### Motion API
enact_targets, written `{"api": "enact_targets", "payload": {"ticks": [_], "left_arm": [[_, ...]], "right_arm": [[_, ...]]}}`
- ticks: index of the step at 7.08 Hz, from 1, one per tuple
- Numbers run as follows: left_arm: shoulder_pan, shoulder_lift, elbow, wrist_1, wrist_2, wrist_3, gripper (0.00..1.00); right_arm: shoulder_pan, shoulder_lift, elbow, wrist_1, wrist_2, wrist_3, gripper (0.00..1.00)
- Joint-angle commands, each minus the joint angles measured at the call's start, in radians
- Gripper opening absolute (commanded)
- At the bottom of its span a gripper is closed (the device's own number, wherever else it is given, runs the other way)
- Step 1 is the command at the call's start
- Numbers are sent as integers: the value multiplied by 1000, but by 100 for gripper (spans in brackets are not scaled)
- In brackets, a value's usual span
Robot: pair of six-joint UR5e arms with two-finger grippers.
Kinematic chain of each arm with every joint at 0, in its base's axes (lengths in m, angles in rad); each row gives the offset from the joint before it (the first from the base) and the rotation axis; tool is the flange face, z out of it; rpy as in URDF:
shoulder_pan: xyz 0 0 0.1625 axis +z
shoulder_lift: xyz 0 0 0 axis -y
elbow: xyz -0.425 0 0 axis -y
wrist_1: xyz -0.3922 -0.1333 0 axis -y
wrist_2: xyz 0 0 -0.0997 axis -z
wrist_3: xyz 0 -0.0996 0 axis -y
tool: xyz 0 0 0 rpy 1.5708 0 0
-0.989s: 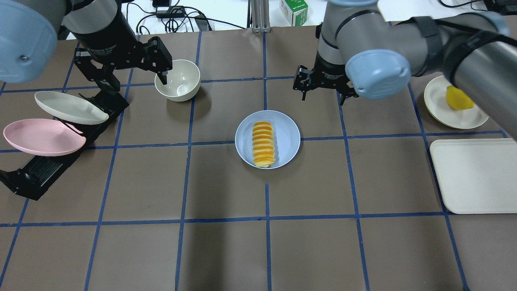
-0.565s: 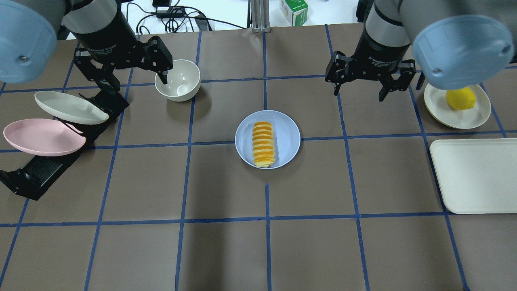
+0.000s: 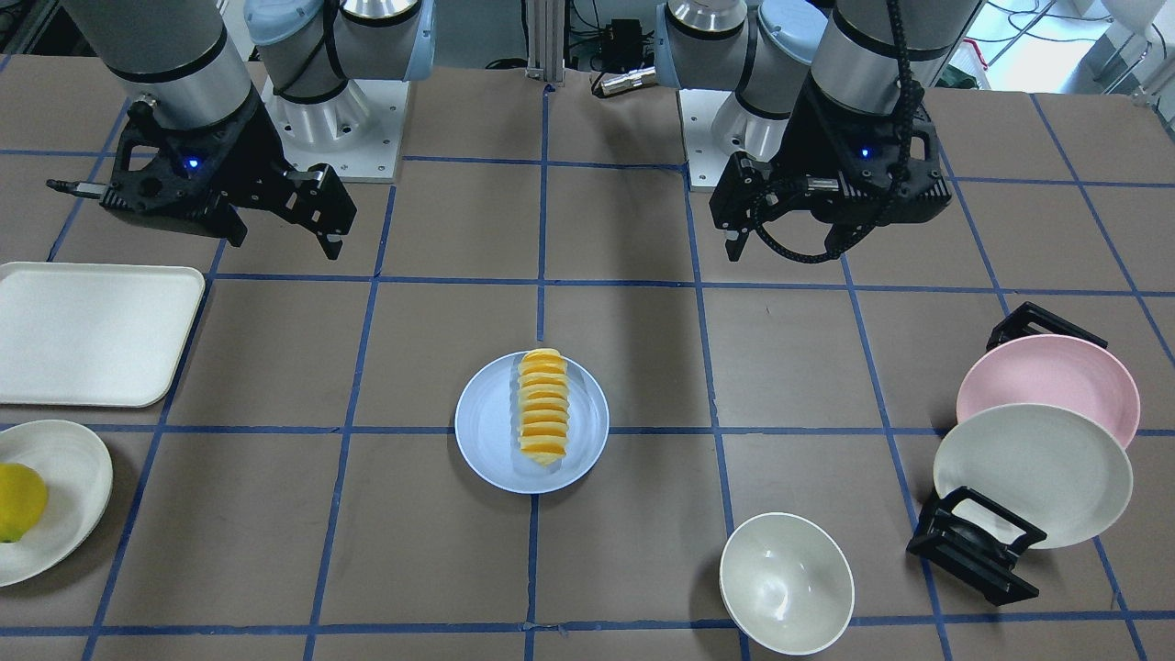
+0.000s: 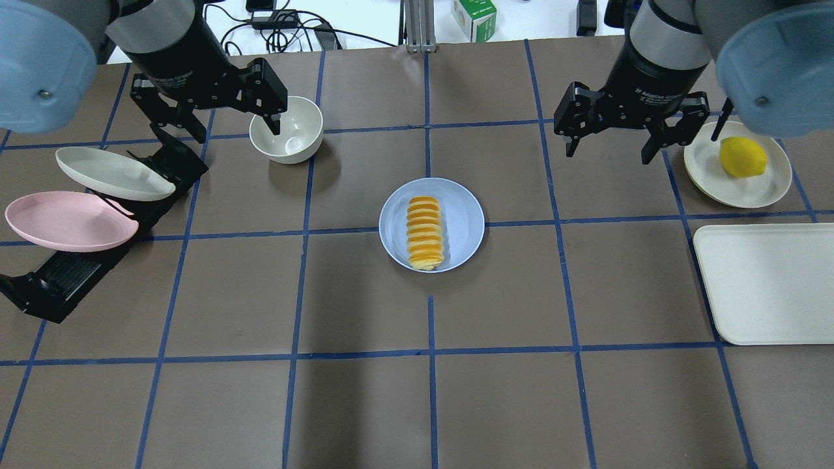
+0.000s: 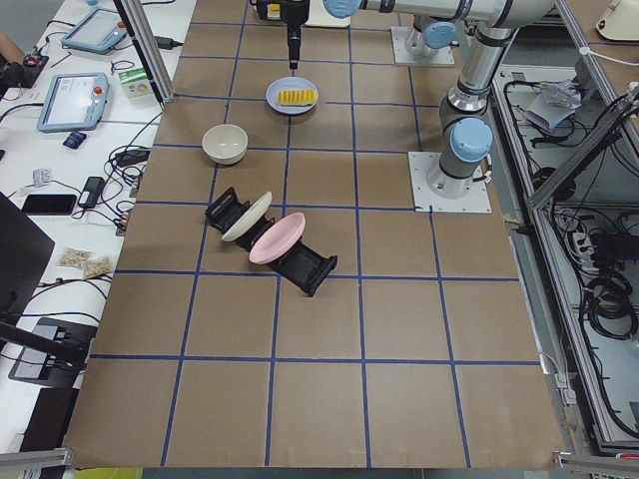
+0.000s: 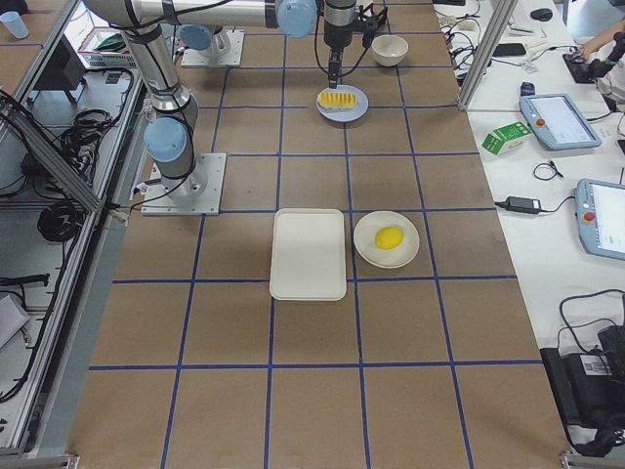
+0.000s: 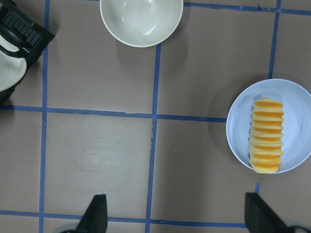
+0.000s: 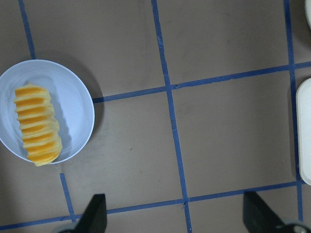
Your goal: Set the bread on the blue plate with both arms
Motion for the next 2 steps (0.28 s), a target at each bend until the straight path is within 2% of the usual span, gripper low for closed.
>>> {"api": "enact_targets", "payload": {"ticks": [1,2], "left_arm": [[0,3,-2,1,0,5,100],[0,3,-2,1,0,5,100]], "right_arm": [[-4,-3,2,7,-1,-1,100],[-2,-4,4,7,4,-1,100]]}}
